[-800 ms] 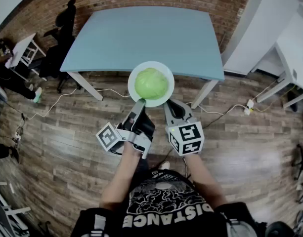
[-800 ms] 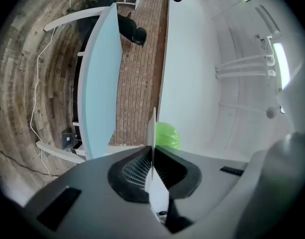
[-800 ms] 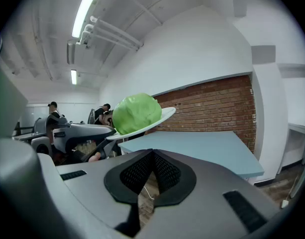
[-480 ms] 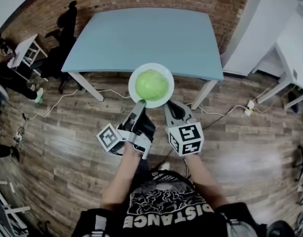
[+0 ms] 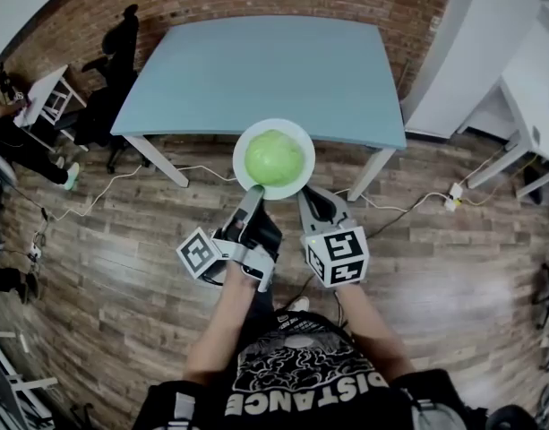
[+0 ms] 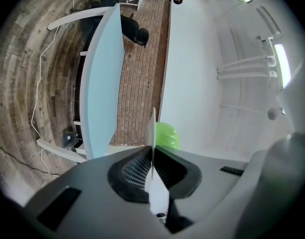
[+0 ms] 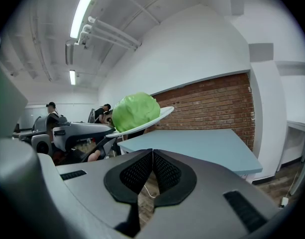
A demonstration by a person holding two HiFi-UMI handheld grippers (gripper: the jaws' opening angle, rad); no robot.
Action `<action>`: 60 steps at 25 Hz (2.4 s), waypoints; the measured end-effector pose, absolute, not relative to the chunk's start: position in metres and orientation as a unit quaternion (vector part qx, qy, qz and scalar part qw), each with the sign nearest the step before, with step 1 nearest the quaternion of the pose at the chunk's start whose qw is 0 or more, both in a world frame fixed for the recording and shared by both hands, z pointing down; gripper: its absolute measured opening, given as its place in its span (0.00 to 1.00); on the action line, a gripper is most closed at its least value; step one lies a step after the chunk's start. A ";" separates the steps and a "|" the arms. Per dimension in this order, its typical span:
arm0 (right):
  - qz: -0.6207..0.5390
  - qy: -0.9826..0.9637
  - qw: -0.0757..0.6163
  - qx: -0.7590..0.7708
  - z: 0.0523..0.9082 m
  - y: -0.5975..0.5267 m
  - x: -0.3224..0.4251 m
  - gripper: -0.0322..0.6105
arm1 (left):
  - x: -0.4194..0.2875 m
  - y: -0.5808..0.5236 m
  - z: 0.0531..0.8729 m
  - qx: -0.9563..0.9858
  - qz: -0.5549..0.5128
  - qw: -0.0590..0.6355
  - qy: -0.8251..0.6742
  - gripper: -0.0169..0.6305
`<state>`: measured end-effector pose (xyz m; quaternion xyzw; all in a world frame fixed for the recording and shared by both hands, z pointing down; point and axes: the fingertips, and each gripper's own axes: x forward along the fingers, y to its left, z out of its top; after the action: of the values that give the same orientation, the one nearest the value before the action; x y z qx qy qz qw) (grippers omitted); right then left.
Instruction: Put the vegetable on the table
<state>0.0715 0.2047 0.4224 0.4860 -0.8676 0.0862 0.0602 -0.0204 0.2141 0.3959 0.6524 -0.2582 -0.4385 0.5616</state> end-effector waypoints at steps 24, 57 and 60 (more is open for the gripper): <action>0.081 -0.855 0.085 0.506 0.417 0.072 0.040 0.06 | -0.053 0.075 0.394 0.651 -0.428 0.580 -0.236 0.05; 0.088 -0.832 0.101 0.539 0.424 -0.059 -0.051 0.06 | -0.148 -0.058 0.401 0.652 -0.403 0.605 -0.216 0.05; 0.088 -0.831 0.097 0.541 0.425 -0.067 -0.050 0.06 | -0.147 -0.066 0.404 0.652 -0.400 0.606 -0.217 0.05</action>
<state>-0.0503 -0.0669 0.4248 0.5405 -0.8311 0.0877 0.0971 -0.1471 -0.0658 0.4040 0.6522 -0.2171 -0.3997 0.6064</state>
